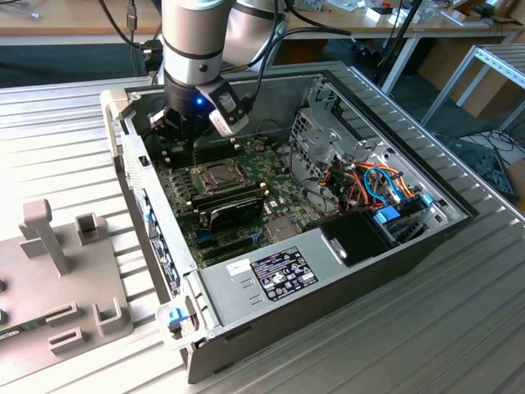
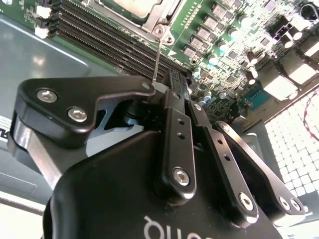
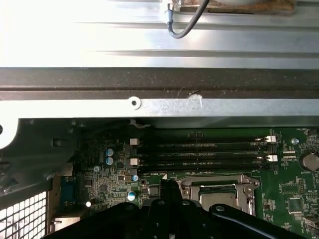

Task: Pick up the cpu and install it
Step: 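Install the first cpu locking lever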

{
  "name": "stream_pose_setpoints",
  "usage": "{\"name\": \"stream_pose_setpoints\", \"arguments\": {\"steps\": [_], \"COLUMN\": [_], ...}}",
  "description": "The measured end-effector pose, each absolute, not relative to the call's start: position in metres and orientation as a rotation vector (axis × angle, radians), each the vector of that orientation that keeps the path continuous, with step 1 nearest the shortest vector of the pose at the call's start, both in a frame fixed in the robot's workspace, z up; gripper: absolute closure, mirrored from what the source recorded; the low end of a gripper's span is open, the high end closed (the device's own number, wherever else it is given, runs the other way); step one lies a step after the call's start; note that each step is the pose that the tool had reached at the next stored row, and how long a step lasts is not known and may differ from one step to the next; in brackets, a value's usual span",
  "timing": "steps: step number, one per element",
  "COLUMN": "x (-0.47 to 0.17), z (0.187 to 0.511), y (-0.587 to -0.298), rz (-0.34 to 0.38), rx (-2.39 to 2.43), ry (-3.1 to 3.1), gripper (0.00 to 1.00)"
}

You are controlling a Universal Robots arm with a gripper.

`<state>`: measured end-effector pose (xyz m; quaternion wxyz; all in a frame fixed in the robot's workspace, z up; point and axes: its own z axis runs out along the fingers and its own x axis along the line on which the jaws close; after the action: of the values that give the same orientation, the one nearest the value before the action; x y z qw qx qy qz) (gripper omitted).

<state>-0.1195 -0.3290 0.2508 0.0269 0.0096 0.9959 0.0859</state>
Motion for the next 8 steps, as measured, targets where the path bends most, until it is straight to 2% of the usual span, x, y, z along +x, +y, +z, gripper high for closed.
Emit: {"name": "stream_pose_setpoints", "arguments": {"steps": [8], "x": [-0.108], "z": [0.250], "y": [-0.330], "rz": [0.269], "rx": [0.028], "ry": [3.076], "gripper": [0.89]}}
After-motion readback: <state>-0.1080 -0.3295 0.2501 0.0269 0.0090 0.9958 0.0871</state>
